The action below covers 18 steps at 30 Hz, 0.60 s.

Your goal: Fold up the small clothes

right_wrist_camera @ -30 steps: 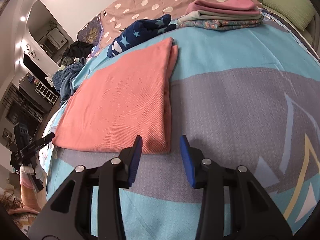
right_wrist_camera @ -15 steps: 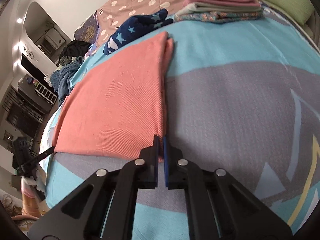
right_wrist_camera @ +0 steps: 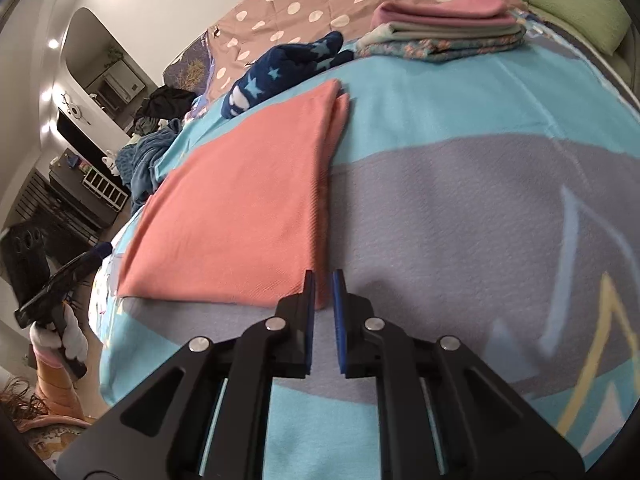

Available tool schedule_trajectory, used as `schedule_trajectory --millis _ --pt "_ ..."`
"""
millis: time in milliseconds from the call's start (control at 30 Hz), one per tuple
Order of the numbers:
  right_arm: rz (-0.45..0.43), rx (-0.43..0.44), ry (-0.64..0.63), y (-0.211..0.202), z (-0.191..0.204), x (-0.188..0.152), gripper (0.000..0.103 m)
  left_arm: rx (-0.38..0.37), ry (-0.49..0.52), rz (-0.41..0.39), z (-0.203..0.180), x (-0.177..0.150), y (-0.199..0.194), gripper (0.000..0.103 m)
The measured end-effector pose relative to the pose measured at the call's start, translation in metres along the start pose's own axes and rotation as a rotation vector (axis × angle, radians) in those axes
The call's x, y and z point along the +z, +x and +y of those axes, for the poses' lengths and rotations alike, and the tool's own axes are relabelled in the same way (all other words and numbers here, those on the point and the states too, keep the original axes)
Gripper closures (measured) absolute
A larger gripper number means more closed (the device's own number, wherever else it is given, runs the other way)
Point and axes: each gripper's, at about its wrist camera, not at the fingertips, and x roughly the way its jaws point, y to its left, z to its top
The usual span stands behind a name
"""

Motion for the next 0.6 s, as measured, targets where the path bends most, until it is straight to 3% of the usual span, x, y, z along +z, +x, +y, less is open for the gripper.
schedule_trajectory --millis 100,200,333,433,500,600 --pt "-0.008 -0.027 -0.018 -0.005 -0.006 0.015 0.092 -0.053 0.094 0.058 -0.033 0.02 0.052 0.057" --pt "0.01 -0.024 -0.025 -0.001 -0.014 0.029 0.092 -0.144 0.086 0.092 -0.048 0.033 0.088 0.057" --pt "0.079 0.008 -0.078 0.021 -0.016 0.05 0.092 -0.198 0.075 0.176 -0.062 0.039 0.124 0.057" --pt "0.142 0.054 -0.141 0.042 -0.009 0.06 0.092 -0.187 0.079 0.198 -0.066 0.031 0.134 0.057" --pt "0.208 0.106 -0.217 0.06 0.001 0.065 0.086 -0.175 0.083 0.201 -0.068 0.032 0.134 0.057" --pt "0.245 0.157 -0.3 0.07 0.015 0.068 0.086 -0.103 0.111 0.213 -0.073 0.033 0.133 0.056"
